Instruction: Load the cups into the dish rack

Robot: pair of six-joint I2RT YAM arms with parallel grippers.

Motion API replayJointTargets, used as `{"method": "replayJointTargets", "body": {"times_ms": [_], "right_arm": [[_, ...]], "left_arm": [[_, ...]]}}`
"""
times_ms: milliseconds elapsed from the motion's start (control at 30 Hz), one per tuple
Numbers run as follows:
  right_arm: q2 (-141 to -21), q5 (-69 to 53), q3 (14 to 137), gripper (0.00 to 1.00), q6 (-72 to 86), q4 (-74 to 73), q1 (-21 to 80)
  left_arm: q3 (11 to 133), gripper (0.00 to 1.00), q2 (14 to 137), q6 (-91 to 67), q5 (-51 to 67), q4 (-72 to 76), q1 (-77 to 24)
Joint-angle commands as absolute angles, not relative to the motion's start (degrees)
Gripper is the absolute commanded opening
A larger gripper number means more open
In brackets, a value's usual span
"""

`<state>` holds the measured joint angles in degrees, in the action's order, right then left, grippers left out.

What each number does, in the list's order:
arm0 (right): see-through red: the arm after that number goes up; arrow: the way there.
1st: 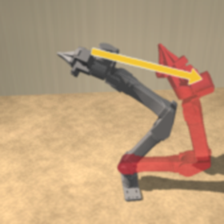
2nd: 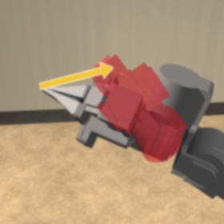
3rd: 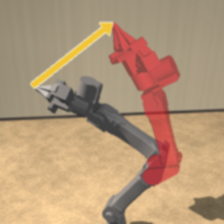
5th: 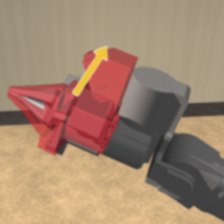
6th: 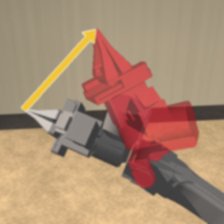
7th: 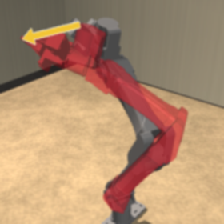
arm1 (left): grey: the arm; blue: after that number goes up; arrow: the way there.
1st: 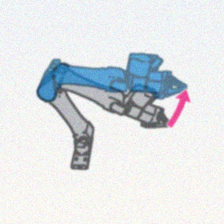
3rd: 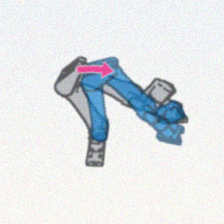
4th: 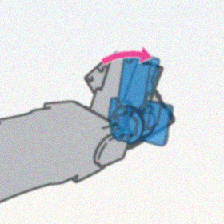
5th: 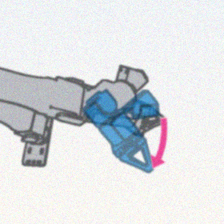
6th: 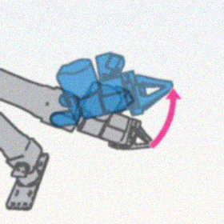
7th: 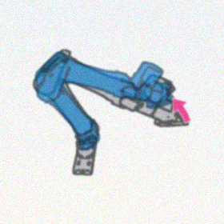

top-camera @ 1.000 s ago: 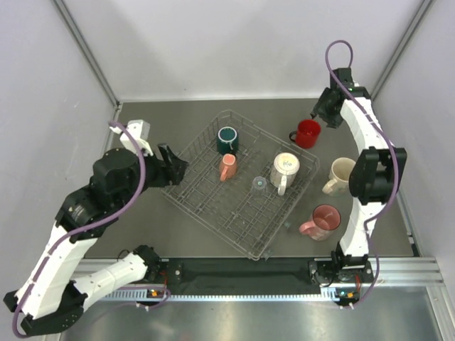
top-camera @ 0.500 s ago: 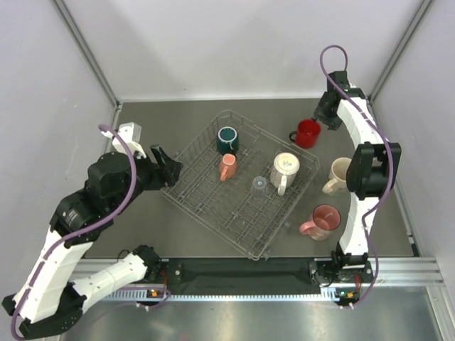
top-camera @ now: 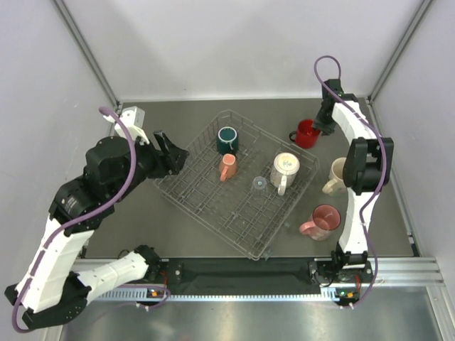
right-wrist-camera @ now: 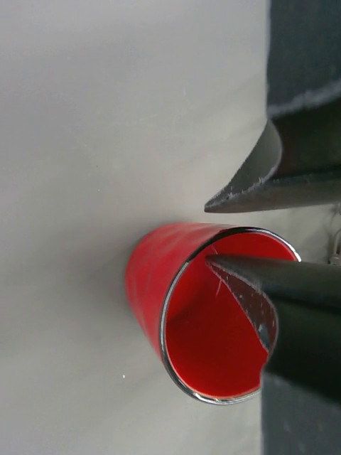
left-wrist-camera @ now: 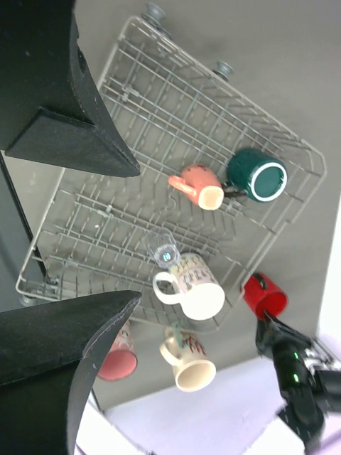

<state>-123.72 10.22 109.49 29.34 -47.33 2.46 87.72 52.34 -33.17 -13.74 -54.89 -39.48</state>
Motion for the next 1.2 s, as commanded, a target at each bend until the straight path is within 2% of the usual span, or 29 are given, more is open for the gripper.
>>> {"method": "replayJointTargets", "body": {"times_ms": [0,100,133,167,367,600,867,1167], "right_arm": [[-124.54,10.11,109.86,0.28,29.18,-44.91,1.76],[-124.45,9.58,110.74,0.16,29.00,-45.09,1.76],[-124.28,9.49,111.09,0.05,28.92,-45.17,1.76],[-124.10,9.32,111.79,0.00,29.00,-45.52,1.76],[-119.10,7.21,115.04,0.00,30.14,-46.49,1.32],[-105.84,-2.18,114.44,0.00,32.08,-45.18,1.23],[-84.50,-13.33,95.91,0.00,37.52,-36.15,2.19],[-64.46,-24.77,77.98,0.00,41.39,-24.45,4.66]], "left_arm": [[90.53,0.70,52.65,-34.01,-12.39,-53.70,-39.55],[90.70,0.69,52.73,-34.71,-11.78,-53.44,-39.64],[90.70,0.69,52.73,-35.24,-11.52,-53.35,-39.55],[90.88,0.69,52.82,-35.59,-11.25,-53.18,-39.55],[93.24,0.70,54.92,-36.56,-9.41,-51.77,-39.64],[97.29,0.73,60.64,-34.46,-4.84,-49.66,-39.64],[104.31,0.79,69.77,-32.87,5.69,-46.58,-39.55],[114.69,0.79,80.68,-36.29,21.25,-43.42,-38.50]]}}
